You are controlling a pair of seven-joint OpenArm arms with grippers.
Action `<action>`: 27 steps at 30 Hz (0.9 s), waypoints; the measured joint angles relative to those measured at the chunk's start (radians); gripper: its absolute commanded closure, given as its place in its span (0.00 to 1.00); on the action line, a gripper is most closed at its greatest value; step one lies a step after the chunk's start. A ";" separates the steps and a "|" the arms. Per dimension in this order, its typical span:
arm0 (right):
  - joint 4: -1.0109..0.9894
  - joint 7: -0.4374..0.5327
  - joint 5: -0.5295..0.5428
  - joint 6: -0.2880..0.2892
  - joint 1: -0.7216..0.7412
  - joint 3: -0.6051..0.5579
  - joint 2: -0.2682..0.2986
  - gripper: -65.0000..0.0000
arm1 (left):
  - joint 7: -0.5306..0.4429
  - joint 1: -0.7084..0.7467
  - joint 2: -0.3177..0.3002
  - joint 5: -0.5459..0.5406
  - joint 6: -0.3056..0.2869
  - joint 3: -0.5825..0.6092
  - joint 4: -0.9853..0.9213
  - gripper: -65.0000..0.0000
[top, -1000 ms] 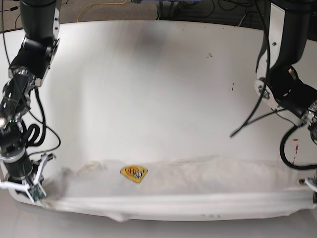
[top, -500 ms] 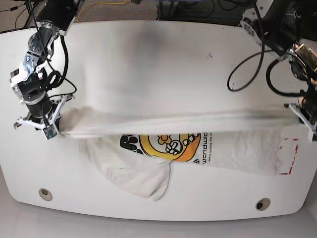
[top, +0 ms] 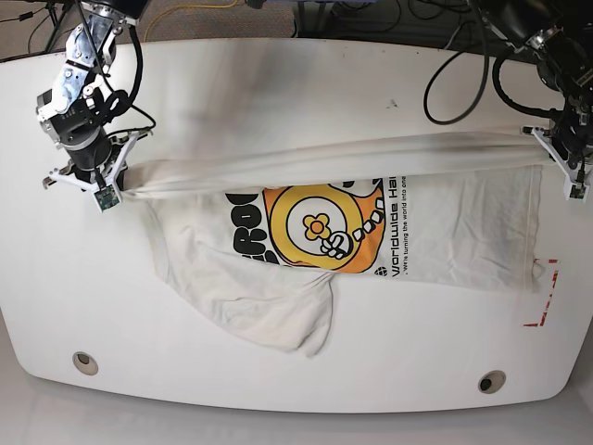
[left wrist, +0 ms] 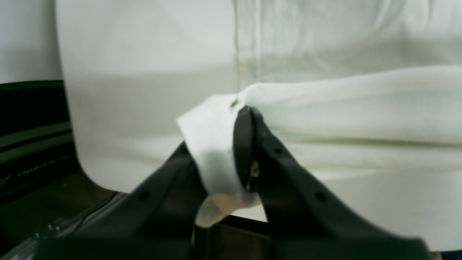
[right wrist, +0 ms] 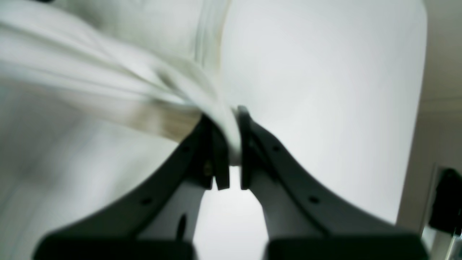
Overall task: Layout the t-shirt on the table in an organized manner, then fold the t-shirt properly
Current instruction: 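Swing the held shirt edge over and lay the shirt flat with both grippers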
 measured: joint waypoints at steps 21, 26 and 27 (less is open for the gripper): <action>-0.001 -0.002 -0.011 -0.005 0.158 -0.005 0.026 0.96 | 0.004 -0.326 -0.013 0.035 -0.002 0.099 -0.001 0.97; -0.011 -0.008 -0.014 -0.008 0.270 -0.004 0.067 0.96 | 0.020 -0.510 -0.010 0.034 -0.002 0.172 -0.001 0.97; -0.019 -0.008 -0.014 -0.006 0.296 -0.005 0.076 0.96 | 0.020 -0.548 -0.011 0.035 -0.002 0.192 -0.002 0.97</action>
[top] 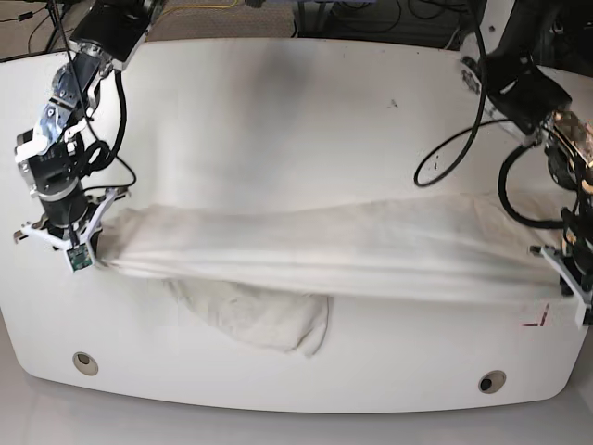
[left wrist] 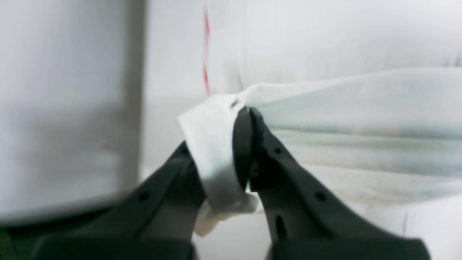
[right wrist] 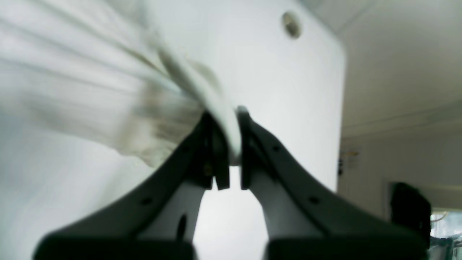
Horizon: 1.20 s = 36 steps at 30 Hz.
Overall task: Layout the t-shirt on the table in an organized manner, then fold the t-shirt properly
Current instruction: 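Swing the held shirt edge over and lay the shirt flat with both grippers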
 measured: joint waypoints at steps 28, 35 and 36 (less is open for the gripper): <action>-0.004 -0.126 0.001 -0.014 0.717 -0.375 0.363 0.96 | 0.046 -0.799 -0.021 0.013 0.005 0.103 -0.507 0.97; -0.002 -0.129 0.004 -0.011 0.792 -0.433 0.385 0.96 | 0.079 -0.765 -0.002 0.027 0.005 0.101 -0.575 0.97; -0.002 -0.129 0.004 -0.011 0.792 -0.433 0.388 0.96 | 0.078 -0.773 -0.002 0.021 0.005 0.102 -0.573 0.97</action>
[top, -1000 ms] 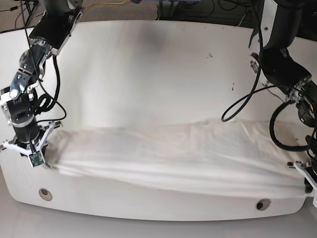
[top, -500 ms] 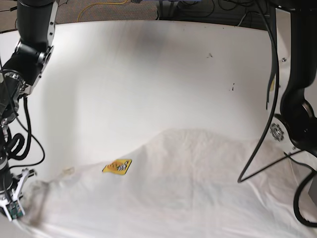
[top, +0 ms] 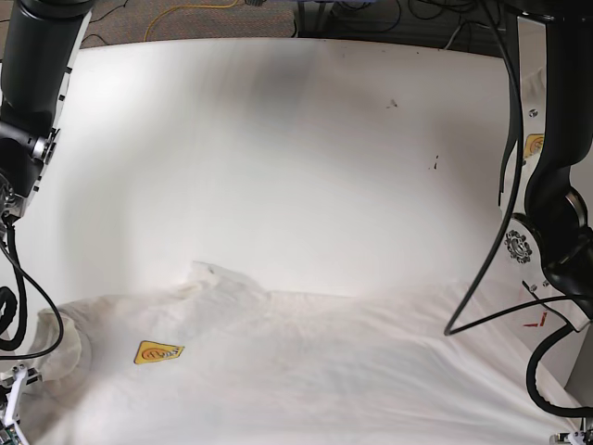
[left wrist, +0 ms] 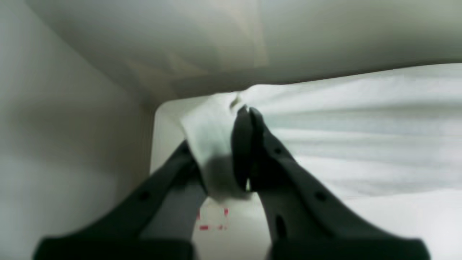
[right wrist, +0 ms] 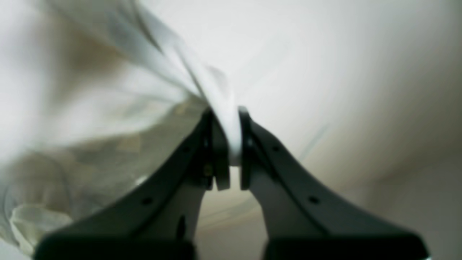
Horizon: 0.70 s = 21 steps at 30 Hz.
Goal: Layout the t-shirt on the table in an organized manner, then fold the t-shirt properly
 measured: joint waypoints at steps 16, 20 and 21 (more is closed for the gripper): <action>0.034 0.009 0.024 0.007 -0.309 0.159 -0.047 0.96 | 0.026 -0.010 -0.010 -0.024 0.000 -0.002 0.229 0.97; 0.035 0.019 0.024 0.005 -0.387 0.239 -0.095 0.96 | -0.014 0.080 -0.011 -0.051 0.000 0.004 0.333 0.97; 0.037 0.024 0.026 0.004 -0.413 0.262 -0.103 0.96 | -0.013 0.120 -0.011 -0.052 0.000 0.003 0.360 0.97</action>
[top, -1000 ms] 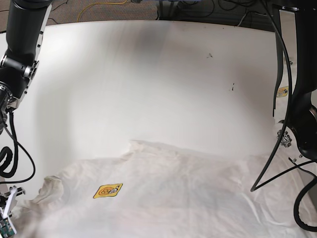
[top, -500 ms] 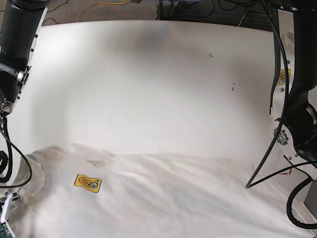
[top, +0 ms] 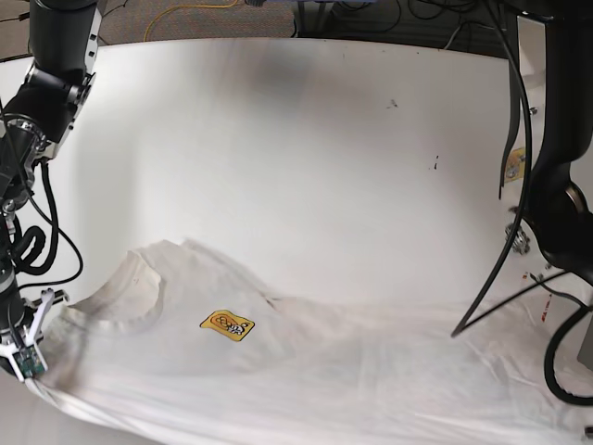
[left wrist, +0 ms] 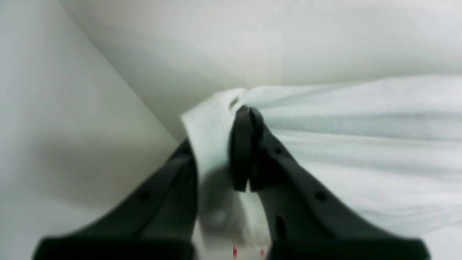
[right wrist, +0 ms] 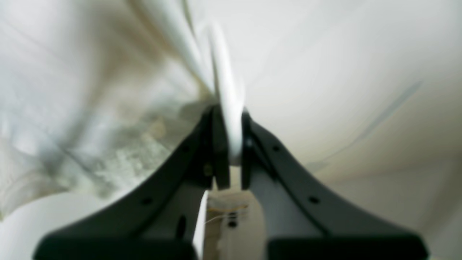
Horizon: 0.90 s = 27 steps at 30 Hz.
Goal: Layout the t-shirt on the table in an organized manner, then fold the t-shirt properly
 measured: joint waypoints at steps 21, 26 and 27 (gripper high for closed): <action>0.000 -0.029 -0.021 -0.001 -0.396 0.236 -0.257 0.96 | 0.026 0.782 0.040 0.023 0.000 -0.004 0.272 0.97; -0.004 -0.038 -0.033 -0.008 -0.475 0.245 -0.305 0.96 | -0.009 0.922 0.051 0.022 0.000 0.000 0.272 0.97; -0.004 -0.039 -0.034 -0.008 -0.493 0.245 -0.315 0.96 | -0.009 0.946 0.051 0.023 -0.001 0.000 0.272 0.97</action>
